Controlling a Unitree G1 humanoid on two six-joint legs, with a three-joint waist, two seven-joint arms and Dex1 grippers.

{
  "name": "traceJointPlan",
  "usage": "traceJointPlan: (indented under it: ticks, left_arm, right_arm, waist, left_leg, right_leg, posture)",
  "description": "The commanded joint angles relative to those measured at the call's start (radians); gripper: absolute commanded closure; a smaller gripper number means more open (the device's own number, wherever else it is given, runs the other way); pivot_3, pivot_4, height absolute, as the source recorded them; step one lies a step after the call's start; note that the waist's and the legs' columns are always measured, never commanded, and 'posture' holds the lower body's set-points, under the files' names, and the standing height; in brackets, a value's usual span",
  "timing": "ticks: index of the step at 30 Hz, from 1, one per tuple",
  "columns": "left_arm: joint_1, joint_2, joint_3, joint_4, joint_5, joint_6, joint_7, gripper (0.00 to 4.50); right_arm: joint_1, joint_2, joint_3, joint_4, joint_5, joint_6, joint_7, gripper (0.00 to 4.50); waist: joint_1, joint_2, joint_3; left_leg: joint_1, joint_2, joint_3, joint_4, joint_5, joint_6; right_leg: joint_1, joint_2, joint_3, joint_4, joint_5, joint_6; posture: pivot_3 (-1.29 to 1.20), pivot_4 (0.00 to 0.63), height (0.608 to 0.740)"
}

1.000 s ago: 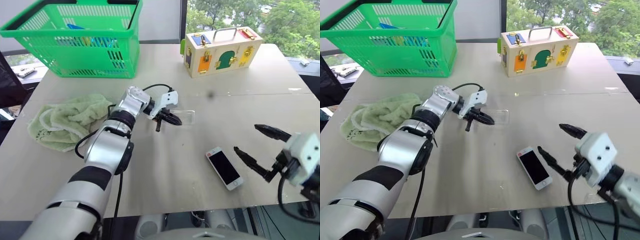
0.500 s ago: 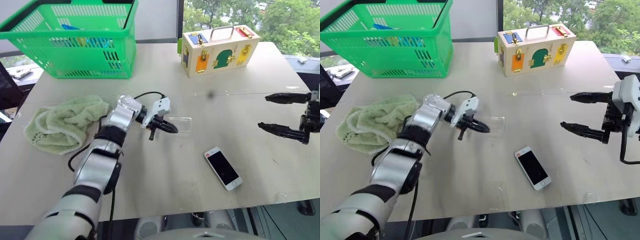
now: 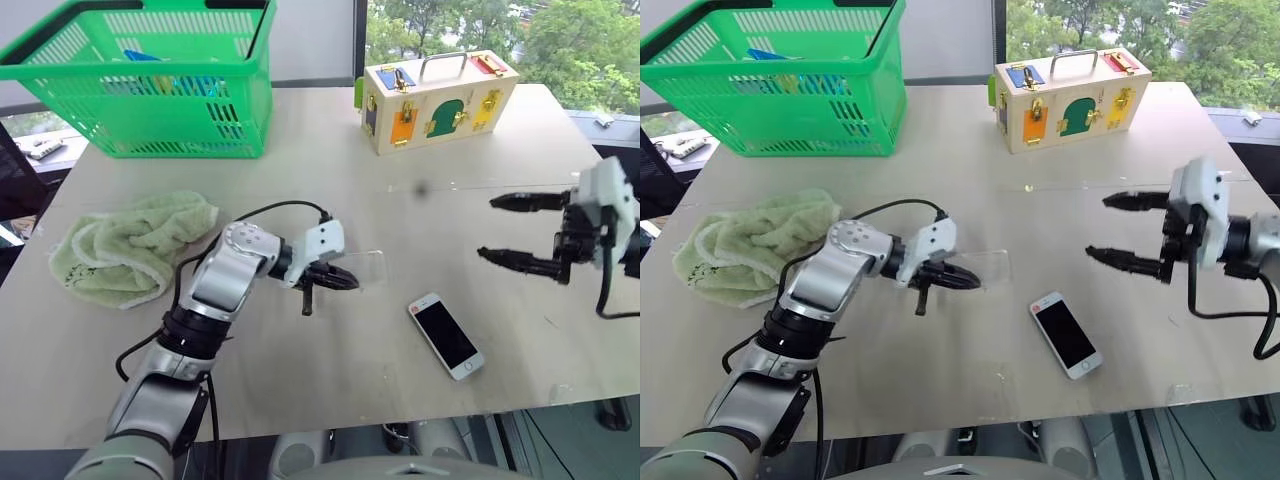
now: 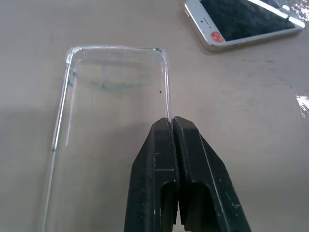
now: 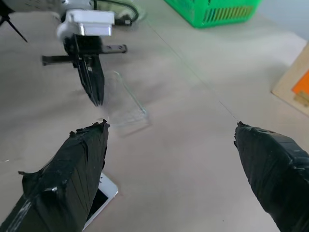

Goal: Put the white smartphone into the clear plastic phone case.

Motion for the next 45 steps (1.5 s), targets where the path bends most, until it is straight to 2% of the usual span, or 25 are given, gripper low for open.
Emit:
traceJointPlan:
  ticks: [1, 8, 11, 13, 16, 17, 18, 19, 20, 25, 29, 32, 36, 45]
  left_arm:
    - [-0.008, -0.002, -0.034, -0.043, -0.018, 0.000, 0.037, 4.47]
    - [-0.039, -0.024, -0.123, -0.017, 0.013, -0.060, 0.101, 4.47]
    - [-0.039, -0.019, -0.113, -0.016, -0.024, -0.046, 0.092, 3.74]
    - [-0.031, -0.025, -0.079, -0.028, -0.061, -0.034, 0.102, 2.85]
    - [0.015, -0.006, 0.013, -0.087, -0.187, -0.038, 0.058, 1.42]
    - [0.036, 0.004, 0.051, -0.110, -0.233, -0.038, 0.046, 1.18]
    - [0.058, 0.021, 0.080, -0.133, -0.275, -0.034, 0.027, 0.55]
    - [0.080, 0.043, 0.109, -0.159, -0.319, -0.028, 0.003, 0.18]
    - [0.096, 0.058, 0.125, -0.183, -0.349, -0.015, -0.004, 0.04]
    - [0.171, 0.166, 0.142, -0.220, -0.383, -0.075, -0.044, 0.04]
    - [0.185, 0.173, 0.139, -0.207, -0.387, -0.108, -0.021, 0.04]
    - [0.184, 0.168, 0.147, -0.218, -0.416, -0.099, -0.010, 0.04]
    - [0.192, 0.187, 0.167, -0.203, -0.453, -0.133, -0.043, 0.04]
    - [0.230, 0.201, 0.183, -0.180, -0.480, -0.207, -0.064, 0.04]
  right_arm:
    - [0.043, 0.003, -0.030, -0.083, 0.007, 0.030, -0.025, 0.00]
    - [0.107, 0.008, -0.052, -0.093, -0.053, -0.009, -0.035, 0.00]
    - [0.105, 0.003, -0.045, -0.085, -0.076, 0.024, -0.071, 0.00]
    - [0.108, 0.003, -0.050, -0.090, -0.069, 0.091, -0.121, 0.00]
    - [0.193, 0.016, -0.062, -0.228, -0.029, 0.173, -0.177, 0.00]
    - [0.228, 0.038, -0.068, -0.282, -0.007, 0.205, -0.219, 0.00]
    - [0.264, 0.060, -0.072, -0.335, 0.011, 0.231, -0.260, 0.00]
    - [0.306, 0.086, -0.068, -0.393, 0.018, 0.254, -0.307, 0.00]
    - [0.343, 0.108, -0.071, -0.436, 0.021, 0.271, -0.343, 0.00]
    - [0.456, 0.246, -0.002, -0.606, -0.055, 0.343, -0.602, 0.00]
    - [0.470, 0.264, 0.104, -0.681, -0.068, 0.519, -0.742, 0.00]
    - [0.484, 0.370, 0.104, -0.690, -0.018, 0.567, -0.817, 0.00]
    - [0.493, 0.429, 0.150, -0.694, -0.086, 0.629, -0.930, 0.00]
    - [0.520, 0.462, 0.257, -0.625, -0.145, 0.681, -0.964, 0.00]
  waist:
    - [0.000, 0.000, 0.000]
    - [-0.001, 0.000, 0.000]
    - [-0.004, 0.000, 0.000]
    - [-0.004, 0.000, 0.000]
    - [-0.003, 0.000, 0.000]
    - [-0.003, 0.000, 0.000]
    - [-0.004, 0.000, 0.000]
    - [-0.004, 0.000, 0.000]
    - [-0.004, 0.000, 0.000]
    - [-0.003, 0.001, -0.001]
    - [-0.003, 0.001, -0.001]
    - [-0.003, 0.001, -0.001]
    - [-0.004, 0.001, -0.001]
    - [-0.005, 0.000, -0.002]
  left_leg:
    - [0.000, 0.000, 0.000, 0.000, 0.000, 0.000]
    - [0.001, 0.000, 0.001, 0.000, 0.000, 0.000]
    - [0.001, 0.000, 0.001, 0.000, 0.000, 0.000]
    - [0.001, 0.000, 0.001, 0.000, 0.000, 0.000]
    - [0.000, 0.001, 0.001, 0.000, 0.000, 0.000]
    - [0.000, 0.001, 0.001, 0.000, 0.000, 0.000]
    - [0.000, 0.001, 0.001, -0.001, 0.000, 0.000]
    - [0.000, 0.001, 0.001, -0.001, 0.000, 0.000]
    - [0.000, 0.001, 0.001, -0.002, 0.000, 0.000]
    - [0.001, 0.001, 0.002, -0.001, 0.000, 0.000]
    - [0.001, 0.001, 0.002, 0.000, 0.000, 0.000]
    - [0.001, 0.001, 0.002, 0.000, 0.000, 0.000]
    - [0.001, 0.001, 0.001, -0.001, 0.000, 0.000]
    - [0.000, 0.001, 0.003, -0.003, 0.000, 0.000]
  right_leg:
    - [0.000, 0.000, 0.000, 0.000, 0.000, 0.000]
    - [0.000, 0.001, 0.001, 0.000, -0.001, -0.002]
    - [0.000, 0.002, 0.001, 0.000, -0.001, -0.002]
    - [0.000, 0.002, 0.001, 0.000, -0.001, -0.002]
    - [0.000, 0.001, 0.001, 0.000, -0.001, -0.002]
    - [0.000, 0.000, 0.001, 0.000, -0.001, -0.002]
    - [-0.001, -0.002, 0.001, 0.000, -0.001, -0.001]
    - [-0.001, -0.002, 0.001, 0.000, -0.001, -0.001]
    - [-0.002, -0.002, 0.001, 0.000, -0.001, -0.001]
    - [-0.001, -0.003, 0.001, -0.001, -0.002, -0.003]
    - [0.000, -0.005, 0.001, -0.001, -0.002, -0.003]
    - [0.000, -0.006, 0.000, -0.001, -0.002, -0.003]
    - [-0.001, -0.005, 0.000, -0.001, -0.002, -0.003]
    - [-0.004, -0.003, 0.001, -0.001, -0.002, -0.003]
  posture:
    - [0.00, 0.150, 0.740]
    - [0.00, 0.150, 0.740]
    - [0.00, 0.150, 0.740]
    - [0.00, 0.150, 0.740]
    - [0.00, 0.150, 0.740]
    - [0.00, 0.150, 0.740]
    - [0.00, 0.150, 0.740]
    - [0.00, 0.150, 0.740]
    - [0.00, 0.150, 0.740]
    - [0.00, 0.150, 0.740]
    - [0.00, 0.150, 0.740]
    - [0.00, 0.150, 0.740]
    - [0.00, 0.150, 0.740]
    - [0.00, 0.150, 0.740]
